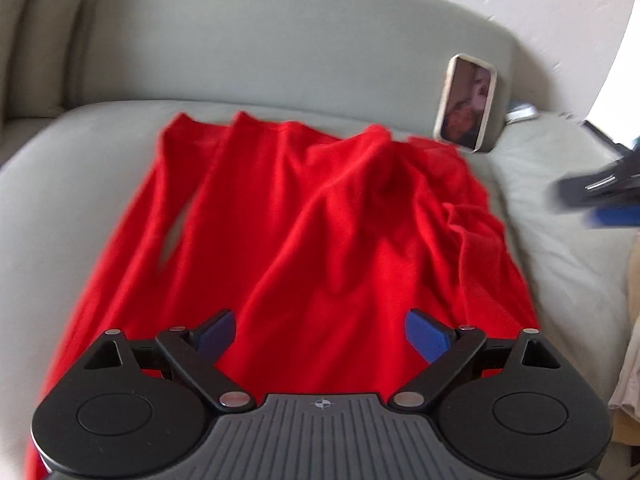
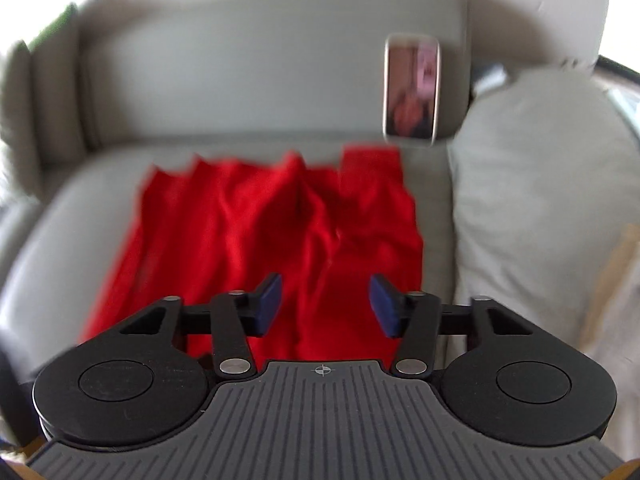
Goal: Fold clothes
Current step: 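Lay the sweatshirt flat on the sofa and open the right gripper, then grasp a sweatshirt sleeve with the right gripper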
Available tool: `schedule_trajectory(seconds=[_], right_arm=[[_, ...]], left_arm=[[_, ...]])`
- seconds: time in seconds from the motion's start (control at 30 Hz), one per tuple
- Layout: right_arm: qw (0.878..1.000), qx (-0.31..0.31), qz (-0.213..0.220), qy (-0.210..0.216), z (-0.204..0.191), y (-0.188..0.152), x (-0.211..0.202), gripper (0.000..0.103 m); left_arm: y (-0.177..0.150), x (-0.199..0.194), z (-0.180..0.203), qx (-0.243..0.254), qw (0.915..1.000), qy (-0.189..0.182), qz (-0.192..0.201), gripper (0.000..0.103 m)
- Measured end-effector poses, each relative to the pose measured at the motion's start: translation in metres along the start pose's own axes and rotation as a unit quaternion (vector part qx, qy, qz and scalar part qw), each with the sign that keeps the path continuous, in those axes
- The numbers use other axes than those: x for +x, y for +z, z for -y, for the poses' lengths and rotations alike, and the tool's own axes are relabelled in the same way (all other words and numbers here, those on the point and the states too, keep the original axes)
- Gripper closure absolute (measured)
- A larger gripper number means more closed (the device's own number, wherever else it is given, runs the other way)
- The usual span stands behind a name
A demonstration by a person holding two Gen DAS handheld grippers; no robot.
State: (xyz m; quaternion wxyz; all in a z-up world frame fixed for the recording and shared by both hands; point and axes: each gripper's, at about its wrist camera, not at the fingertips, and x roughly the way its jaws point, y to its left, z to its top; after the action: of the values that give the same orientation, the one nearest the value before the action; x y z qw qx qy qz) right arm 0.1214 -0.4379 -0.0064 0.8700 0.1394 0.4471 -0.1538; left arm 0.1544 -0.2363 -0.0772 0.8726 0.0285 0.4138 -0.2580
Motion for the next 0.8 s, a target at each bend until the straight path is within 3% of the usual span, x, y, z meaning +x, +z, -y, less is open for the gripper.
schedule_trajectory(seconds=[0.13, 0.23, 0.4, 0.47, 0.5, 0.67, 0.8], right_arm=[[1.0, 0.016, -0.019, -0.011, 0.007, 0.009, 0.06, 0.051], [0.999, 0.019, -0.032, -0.01, 0.002, 0.017, 0.081, 0.05], [0.995, -0.046, -0.071, -0.061, -0.017, 0.021, 0.111, 0.055], [0.99, -0.073, -0.065, -0.101, -0.022, 0.019, 0.117, 0.093], [0.989, -0.08, -0.056, -0.114, -0.022, 0.018, 0.116, 0.101], [0.99, -0.058, 0.01, -0.129, -0.006, 0.016, 0.074, 0.102], [0.988, 0.031, 0.072, -0.134, 0.042, 0.026, 0.0, 0.102]], left_arm=[[-0.005, 0.023, -0.019, -0.027, 0.9989, 0.011, -0.037, 0.014], [-0.002, 0.025, -0.027, -0.051, 0.9981, 0.001, -0.036, 0.014], [-0.003, 0.03, -0.019, -0.025, 0.9988, 0.004, -0.041, 0.013], [-0.005, 0.03, -0.017, -0.016, 0.999, 0.005, -0.04, 0.013], [-0.004, 0.03, -0.018, -0.017, 0.999, 0.002, -0.041, 0.013], [0.0, 0.028, -0.023, -0.039, 0.9982, -0.02, -0.042, 0.014], [-0.001, 0.02, -0.016, -0.037, 0.9976, -0.047, -0.034, 0.018]])
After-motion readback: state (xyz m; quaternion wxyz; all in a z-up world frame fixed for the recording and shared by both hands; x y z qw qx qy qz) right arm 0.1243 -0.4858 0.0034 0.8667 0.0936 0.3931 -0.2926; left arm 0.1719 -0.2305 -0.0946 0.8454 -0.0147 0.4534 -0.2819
